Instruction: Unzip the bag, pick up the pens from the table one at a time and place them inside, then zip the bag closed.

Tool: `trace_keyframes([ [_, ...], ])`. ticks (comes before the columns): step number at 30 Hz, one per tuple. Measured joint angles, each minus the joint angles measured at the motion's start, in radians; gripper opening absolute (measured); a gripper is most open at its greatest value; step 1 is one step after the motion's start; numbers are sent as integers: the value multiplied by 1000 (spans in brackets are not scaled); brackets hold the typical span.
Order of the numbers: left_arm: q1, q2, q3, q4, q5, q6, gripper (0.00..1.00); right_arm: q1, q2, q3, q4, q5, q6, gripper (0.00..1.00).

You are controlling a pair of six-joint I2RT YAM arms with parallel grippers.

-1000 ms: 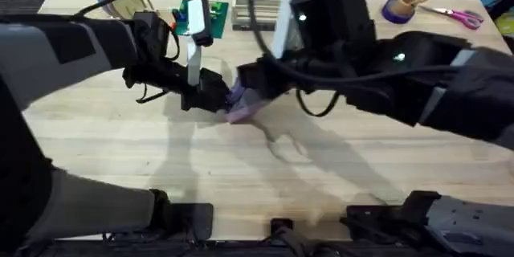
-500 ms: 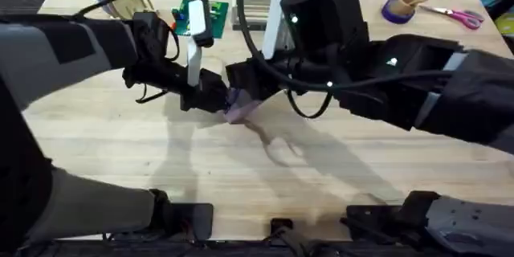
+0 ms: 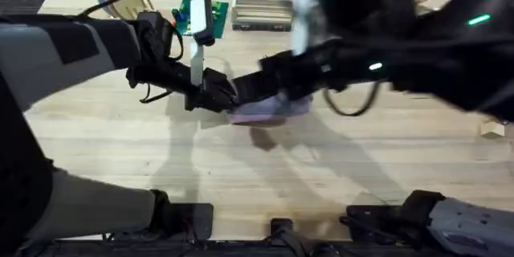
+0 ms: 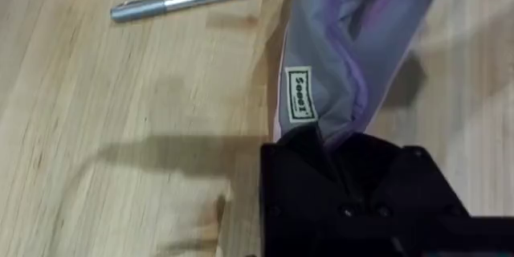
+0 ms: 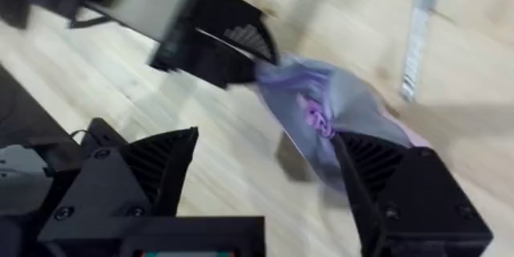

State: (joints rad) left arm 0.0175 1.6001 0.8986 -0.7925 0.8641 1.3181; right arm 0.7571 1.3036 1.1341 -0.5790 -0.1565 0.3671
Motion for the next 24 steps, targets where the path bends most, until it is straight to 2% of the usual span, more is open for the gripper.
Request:
trace_keyframes([
  [3,-2,0,0,1,24,0,42,-62,-56,37,-105,2,0,996],
  [5,-11,0,0,-2,58,-1,42,-92,-108,80,-118,3,-4,996],
  [8,-19,0,0,0,58,-1,42,-134,-222,132,-109,19,-24,996],
  [13,-18,0,0,0,59,-1,42,-178,-423,161,-107,126,-47,997],
  [16,-18,0,0,0,59,-1,42,-185,-497,162,-118,202,-54,997],
  [24,-18,0,0,0,60,-1,42,-186,-518,162,-255,296,-61,998],
])
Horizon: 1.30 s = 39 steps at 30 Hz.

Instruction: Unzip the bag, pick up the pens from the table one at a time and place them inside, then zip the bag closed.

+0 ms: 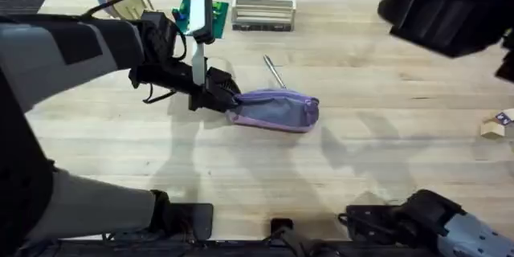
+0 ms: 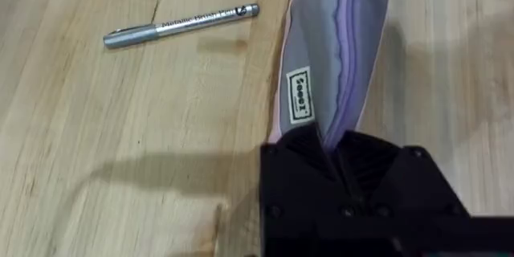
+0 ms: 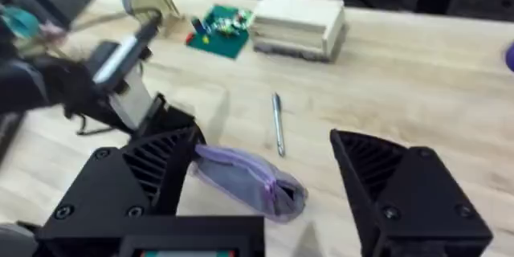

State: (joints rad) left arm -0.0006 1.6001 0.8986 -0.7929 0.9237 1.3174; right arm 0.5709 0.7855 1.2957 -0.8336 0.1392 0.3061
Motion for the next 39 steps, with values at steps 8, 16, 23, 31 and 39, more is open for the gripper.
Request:
trace_keyframes([
  [8,0,0,0,0,0,0,42,0,4,0,-76,-38,8,998],
  [16,0,0,0,0,0,0,42,0,4,0,-159,-234,13,998],
  [23,0,0,0,0,0,0,42,0,4,0,-300,-323,41,998],
  [31,0,0,0,0,0,0,42,0,4,0,-387,-339,73,998],
  [39,0,0,0,0,0,0,42,0,4,-2,-400,-236,87,998],
])
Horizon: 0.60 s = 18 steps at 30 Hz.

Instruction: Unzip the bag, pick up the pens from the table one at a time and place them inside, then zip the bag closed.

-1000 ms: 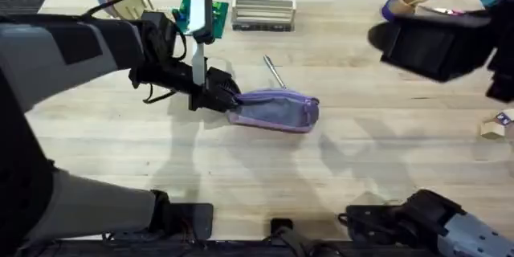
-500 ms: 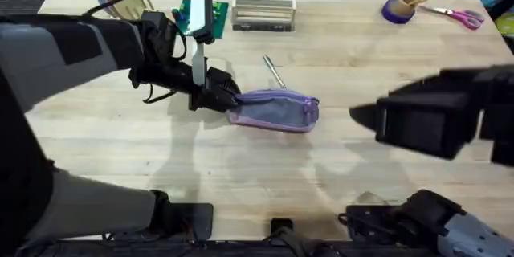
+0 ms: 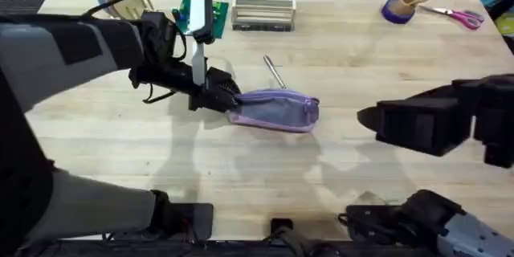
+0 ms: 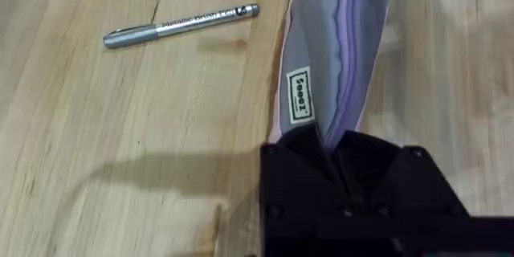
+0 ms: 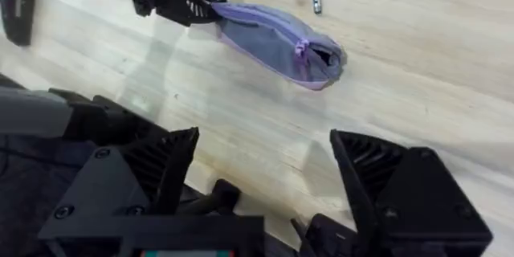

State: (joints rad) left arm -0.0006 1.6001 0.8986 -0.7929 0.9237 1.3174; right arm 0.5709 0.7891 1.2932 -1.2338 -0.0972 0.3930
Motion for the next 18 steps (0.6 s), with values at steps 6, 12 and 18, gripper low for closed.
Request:
trace_keyframes([
  [6,0,0,0,0,0,0,42,0,0,-82,21,14,76,998],
  [12,0,0,0,0,0,0,42,0,0,-181,154,-32,126,998],
  [18,0,0,0,-1,0,0,42,0,29,-314,291,-111,157,998],
])
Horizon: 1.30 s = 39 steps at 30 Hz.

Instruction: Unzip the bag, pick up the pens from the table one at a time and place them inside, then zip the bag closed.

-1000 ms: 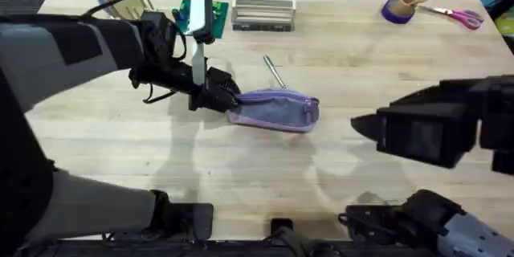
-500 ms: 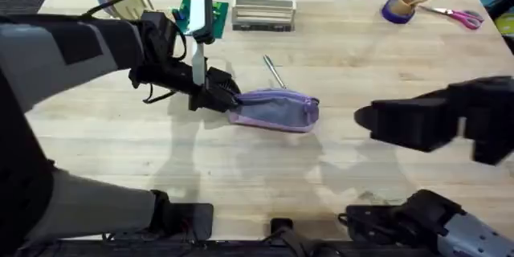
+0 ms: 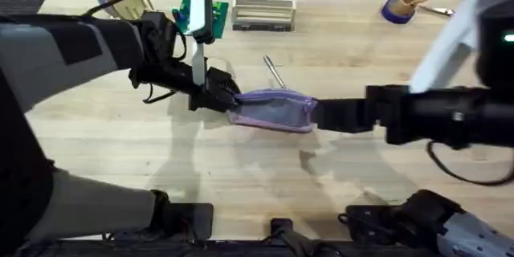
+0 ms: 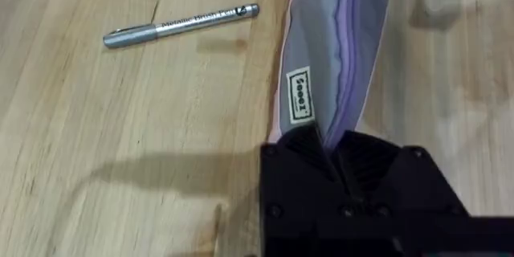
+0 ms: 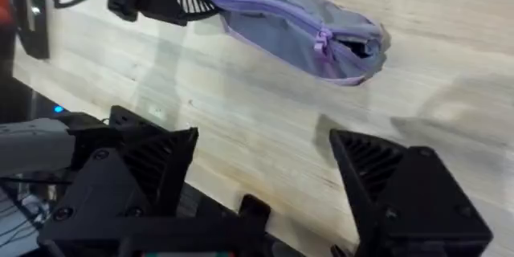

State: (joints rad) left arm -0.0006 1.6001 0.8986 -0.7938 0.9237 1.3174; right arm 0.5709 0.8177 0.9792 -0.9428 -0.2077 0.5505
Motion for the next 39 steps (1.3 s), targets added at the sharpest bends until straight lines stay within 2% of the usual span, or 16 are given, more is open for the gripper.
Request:
trace_keyframes([
  [18,0,0,0,0,0,0,42,0,318,-29,149,-26,-1,990],
  [29,0,0,0,1,0,0,42,0,420,-29,254,-22,-5,990],
  [36,0,0,0,1,0,0,42,0,473,-29,266,3,-5,991],
  [39,0,0,0,1,0,0,42,0,488,-29,278,10,-8,915],
])
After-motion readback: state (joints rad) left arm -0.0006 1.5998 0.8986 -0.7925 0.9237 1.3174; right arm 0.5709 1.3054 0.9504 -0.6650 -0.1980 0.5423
